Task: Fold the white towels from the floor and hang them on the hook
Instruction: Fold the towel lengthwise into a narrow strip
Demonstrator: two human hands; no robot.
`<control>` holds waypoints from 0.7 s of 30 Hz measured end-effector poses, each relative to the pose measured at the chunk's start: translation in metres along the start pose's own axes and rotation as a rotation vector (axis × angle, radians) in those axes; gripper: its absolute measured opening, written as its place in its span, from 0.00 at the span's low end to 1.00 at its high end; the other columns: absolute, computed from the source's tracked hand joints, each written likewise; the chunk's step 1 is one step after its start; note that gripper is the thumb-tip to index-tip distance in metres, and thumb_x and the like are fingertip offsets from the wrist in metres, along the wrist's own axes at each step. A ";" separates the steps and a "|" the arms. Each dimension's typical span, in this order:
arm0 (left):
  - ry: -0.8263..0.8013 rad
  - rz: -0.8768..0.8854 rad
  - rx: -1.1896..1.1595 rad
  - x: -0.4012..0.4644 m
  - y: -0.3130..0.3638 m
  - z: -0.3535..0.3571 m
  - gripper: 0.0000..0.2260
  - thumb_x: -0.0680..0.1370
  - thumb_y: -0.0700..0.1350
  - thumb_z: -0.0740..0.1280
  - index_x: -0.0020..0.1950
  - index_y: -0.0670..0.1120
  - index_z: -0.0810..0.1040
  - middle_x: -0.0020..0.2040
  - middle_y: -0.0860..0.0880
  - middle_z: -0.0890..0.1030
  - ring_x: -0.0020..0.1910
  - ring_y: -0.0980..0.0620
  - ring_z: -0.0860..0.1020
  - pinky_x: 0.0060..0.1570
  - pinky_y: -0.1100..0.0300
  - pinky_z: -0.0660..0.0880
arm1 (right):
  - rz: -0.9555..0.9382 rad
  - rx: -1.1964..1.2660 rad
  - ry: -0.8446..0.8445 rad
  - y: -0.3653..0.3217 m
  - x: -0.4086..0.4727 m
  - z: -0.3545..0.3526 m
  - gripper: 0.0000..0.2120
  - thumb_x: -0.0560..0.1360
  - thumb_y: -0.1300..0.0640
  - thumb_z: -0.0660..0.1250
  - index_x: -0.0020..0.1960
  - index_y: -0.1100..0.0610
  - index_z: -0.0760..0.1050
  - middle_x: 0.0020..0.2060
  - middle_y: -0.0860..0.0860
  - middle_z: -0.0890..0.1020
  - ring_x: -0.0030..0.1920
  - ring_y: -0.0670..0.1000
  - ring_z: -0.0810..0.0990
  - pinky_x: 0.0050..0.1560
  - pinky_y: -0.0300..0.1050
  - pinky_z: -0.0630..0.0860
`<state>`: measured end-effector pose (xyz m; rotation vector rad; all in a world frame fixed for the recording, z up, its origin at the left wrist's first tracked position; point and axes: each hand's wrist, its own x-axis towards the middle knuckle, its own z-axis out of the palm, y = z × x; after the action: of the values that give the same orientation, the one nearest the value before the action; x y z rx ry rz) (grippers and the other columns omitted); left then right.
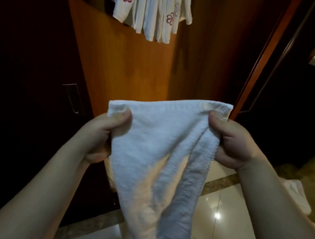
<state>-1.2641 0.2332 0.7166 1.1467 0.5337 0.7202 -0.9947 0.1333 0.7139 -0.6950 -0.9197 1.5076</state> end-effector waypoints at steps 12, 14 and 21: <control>0.007 -0.079 0.001 -0.001 -0.031 -0.017 0.15 0.73 0.51 0.72 0.54 0.44 0.87 0.55 0.40 0.85 0.55 0.43 0.84 0.48 0.54 0.82 | 0.156 0.010 0.037 0.031 -0.019 -0.028 0.28 0.73 0.49 0.76 0.69 0.61 0.77 0.68 0.62 0.77 0.70 0.61 0.75 0.64 0.54 0.76; -0.120 -0.051 0.055 -0.005 -0.027 -0.019 0.16 0.68 0.56 0.78 0.50 0.46 0.88 0.49 0.44 0.87 0.49 0.47 0.86 0.44 0.58 0.81 | 0.164 0.030 -0.084 0.031 -0.024 -0.027 0.24 0.77 0.51 0.72 0.69 0.61 0.77 0.67 0.61 0.78 0.69 0.60 0.75 0.67 0.55 0.74; -0.424 0.022 0.108 -0.015 0.002 -0.012 0.12 0.64 0.53 0.82 0.40 0.53 0.82 0.32 0.55 0.80 0.29 0.60 0.77 0.28 0.68 0.72 | -0.003 -0.158 -0.427 0.026 -0.030 0.001 0.10 0.79 0.49 0.70 0.57 0.51 0.84 0.52 0.47 0.86 0.54 0.47 0.84 0.55 0.44 0.80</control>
<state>-1.2836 0.2300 0.7144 1.3634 0.2034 0.4504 -1.0051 0.1030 0.6899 -0.4881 -1.3727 1.6241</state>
